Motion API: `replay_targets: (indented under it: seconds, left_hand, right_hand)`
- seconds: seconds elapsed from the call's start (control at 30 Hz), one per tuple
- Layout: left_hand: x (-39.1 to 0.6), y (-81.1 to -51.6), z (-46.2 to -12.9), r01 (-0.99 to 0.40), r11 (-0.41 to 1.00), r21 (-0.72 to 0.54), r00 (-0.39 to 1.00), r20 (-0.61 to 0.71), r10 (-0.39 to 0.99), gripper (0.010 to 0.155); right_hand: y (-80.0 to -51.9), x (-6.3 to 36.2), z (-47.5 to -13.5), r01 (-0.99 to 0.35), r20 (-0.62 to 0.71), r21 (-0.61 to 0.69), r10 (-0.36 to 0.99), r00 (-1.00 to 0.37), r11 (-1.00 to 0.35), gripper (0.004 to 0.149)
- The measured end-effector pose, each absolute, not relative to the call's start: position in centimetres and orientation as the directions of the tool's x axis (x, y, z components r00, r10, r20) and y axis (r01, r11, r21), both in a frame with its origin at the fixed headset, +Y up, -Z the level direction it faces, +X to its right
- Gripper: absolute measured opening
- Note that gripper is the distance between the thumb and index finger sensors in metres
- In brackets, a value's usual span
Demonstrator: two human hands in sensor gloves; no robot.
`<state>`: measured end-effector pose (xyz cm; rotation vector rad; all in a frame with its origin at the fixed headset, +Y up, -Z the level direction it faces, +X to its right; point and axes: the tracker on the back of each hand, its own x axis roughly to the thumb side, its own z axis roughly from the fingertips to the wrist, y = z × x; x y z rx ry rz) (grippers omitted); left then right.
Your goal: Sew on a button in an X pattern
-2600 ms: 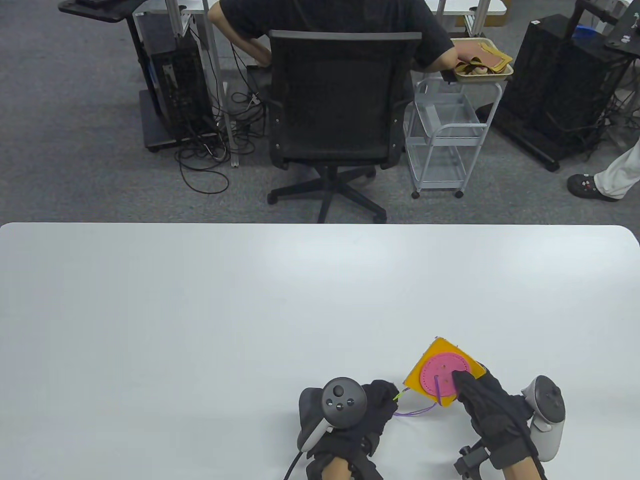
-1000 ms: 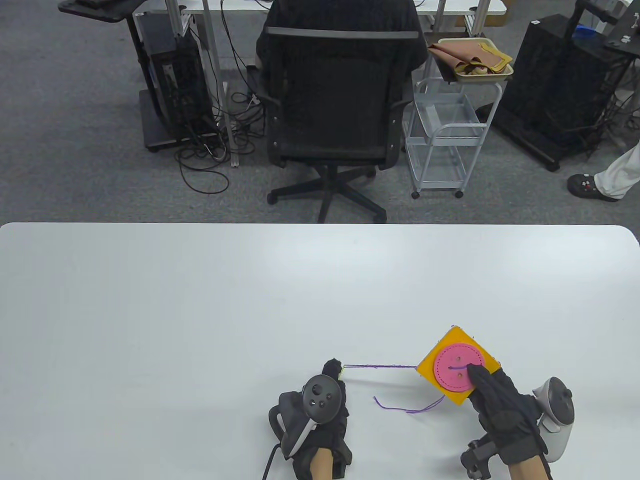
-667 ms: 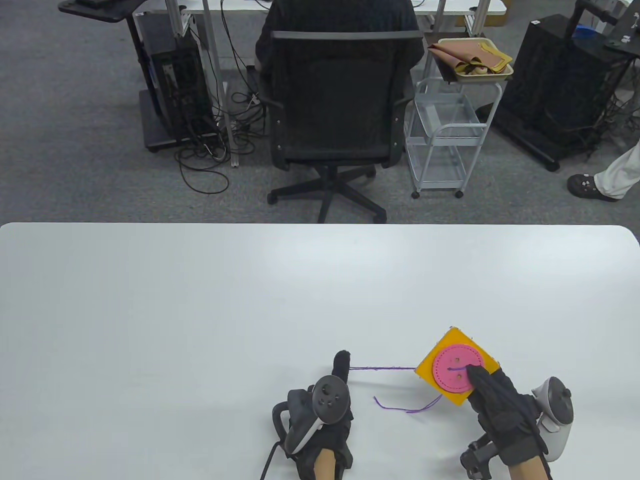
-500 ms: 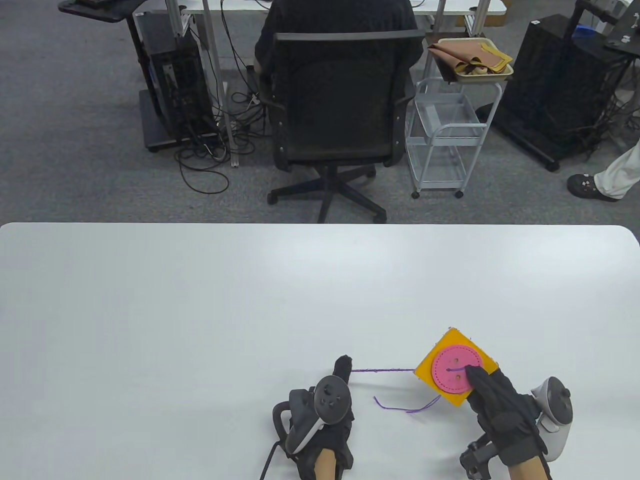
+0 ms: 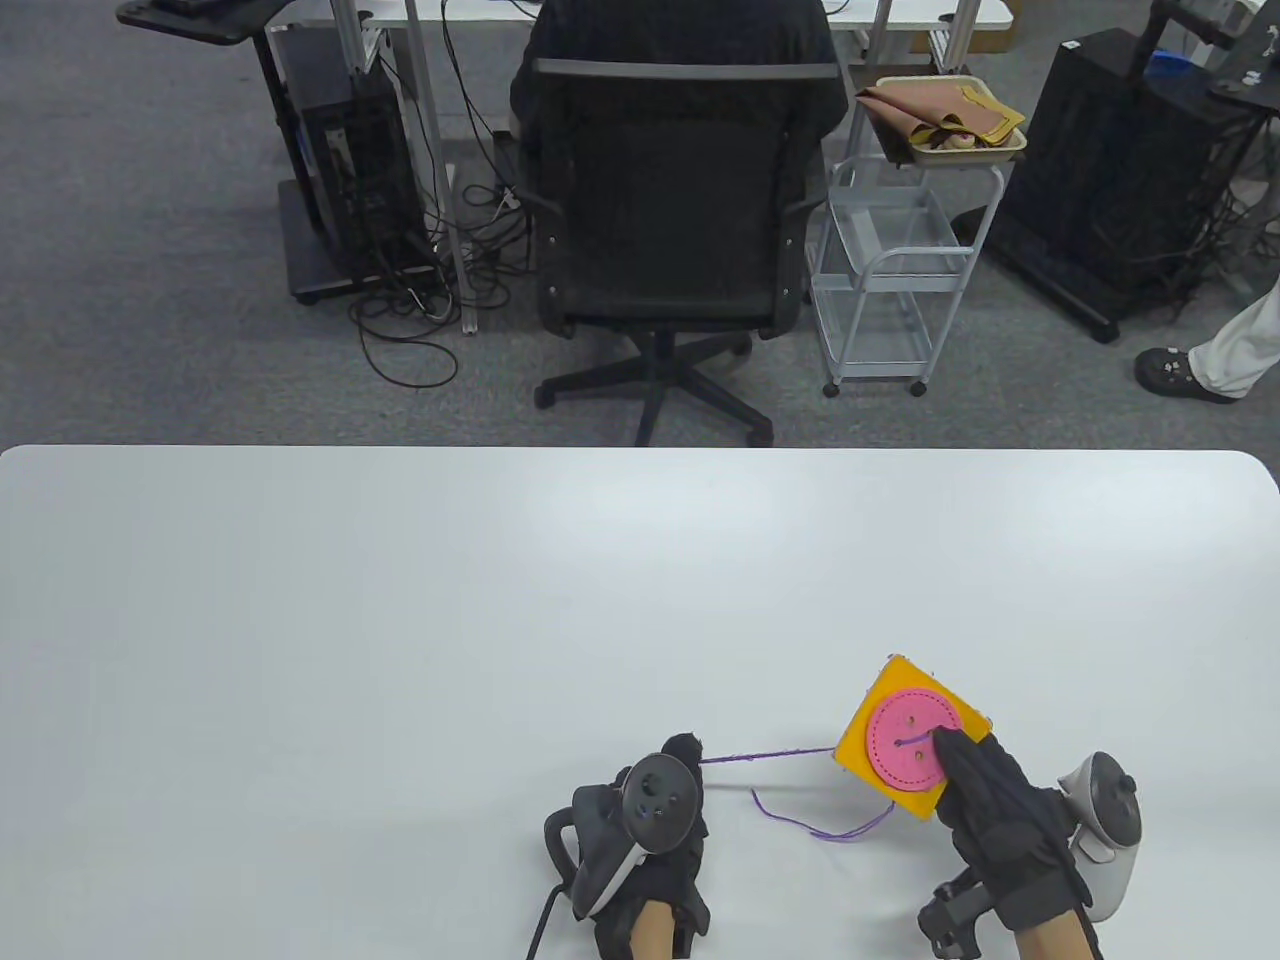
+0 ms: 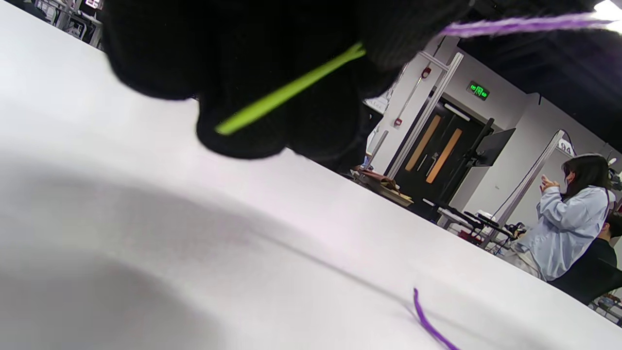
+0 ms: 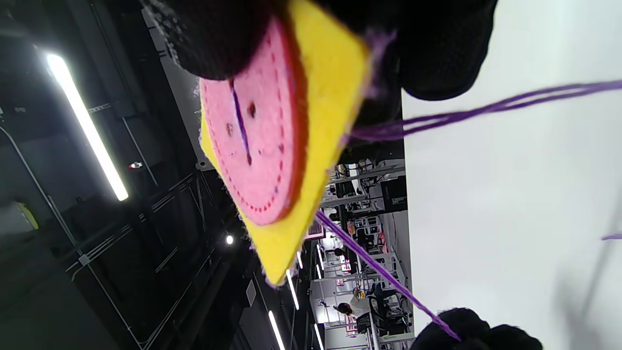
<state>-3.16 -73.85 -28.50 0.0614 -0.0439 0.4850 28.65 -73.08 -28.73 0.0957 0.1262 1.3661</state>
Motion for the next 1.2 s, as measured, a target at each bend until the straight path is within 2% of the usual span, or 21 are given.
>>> replay_targets:
  seconds: [0.2, 0.5, 0.87, 1.2]
  left_hand:
    - [-2.6, -72.9, -28.0, -0.379, 0.916, 0.134, 0.925, 0.080, 0.371, 0.036]
    - [-2.4, -71.9, -27.3, -0.408, 0.888, 0.214, 0.913, 0.119, 0.390, 0.036]
    - [-2.0, -70.6, -26.4, -0.560, 0.779, 0.283, 0.829, 0.205, 0.521, 0.036]
    - [-1.6, -70.3, -26.0, -0.753, 0.616, 0.231, 0.658, 0.272, 0.702, 0.036]
  right_hand:
    - [-73.3, 28.5, -28.8, -0.966, -0.060, 0.148, 0.977, 0.203, 0.210, 0.041]
    - [-73.8, 28.3, -29.0, -0.941, -0.112, 0.188, 0.958, 0.265, 0.282, 0.042]
    - [-74.5, 27.2, -29.2, -0.848, -0.219, 0.294, 0.895, 0.390, 0.441, 0.043]
    - [-75.1, 25.9, -29.0, -0.743, -0.321, 0.355, 0.821, 0.473, 0.567, 0.043]
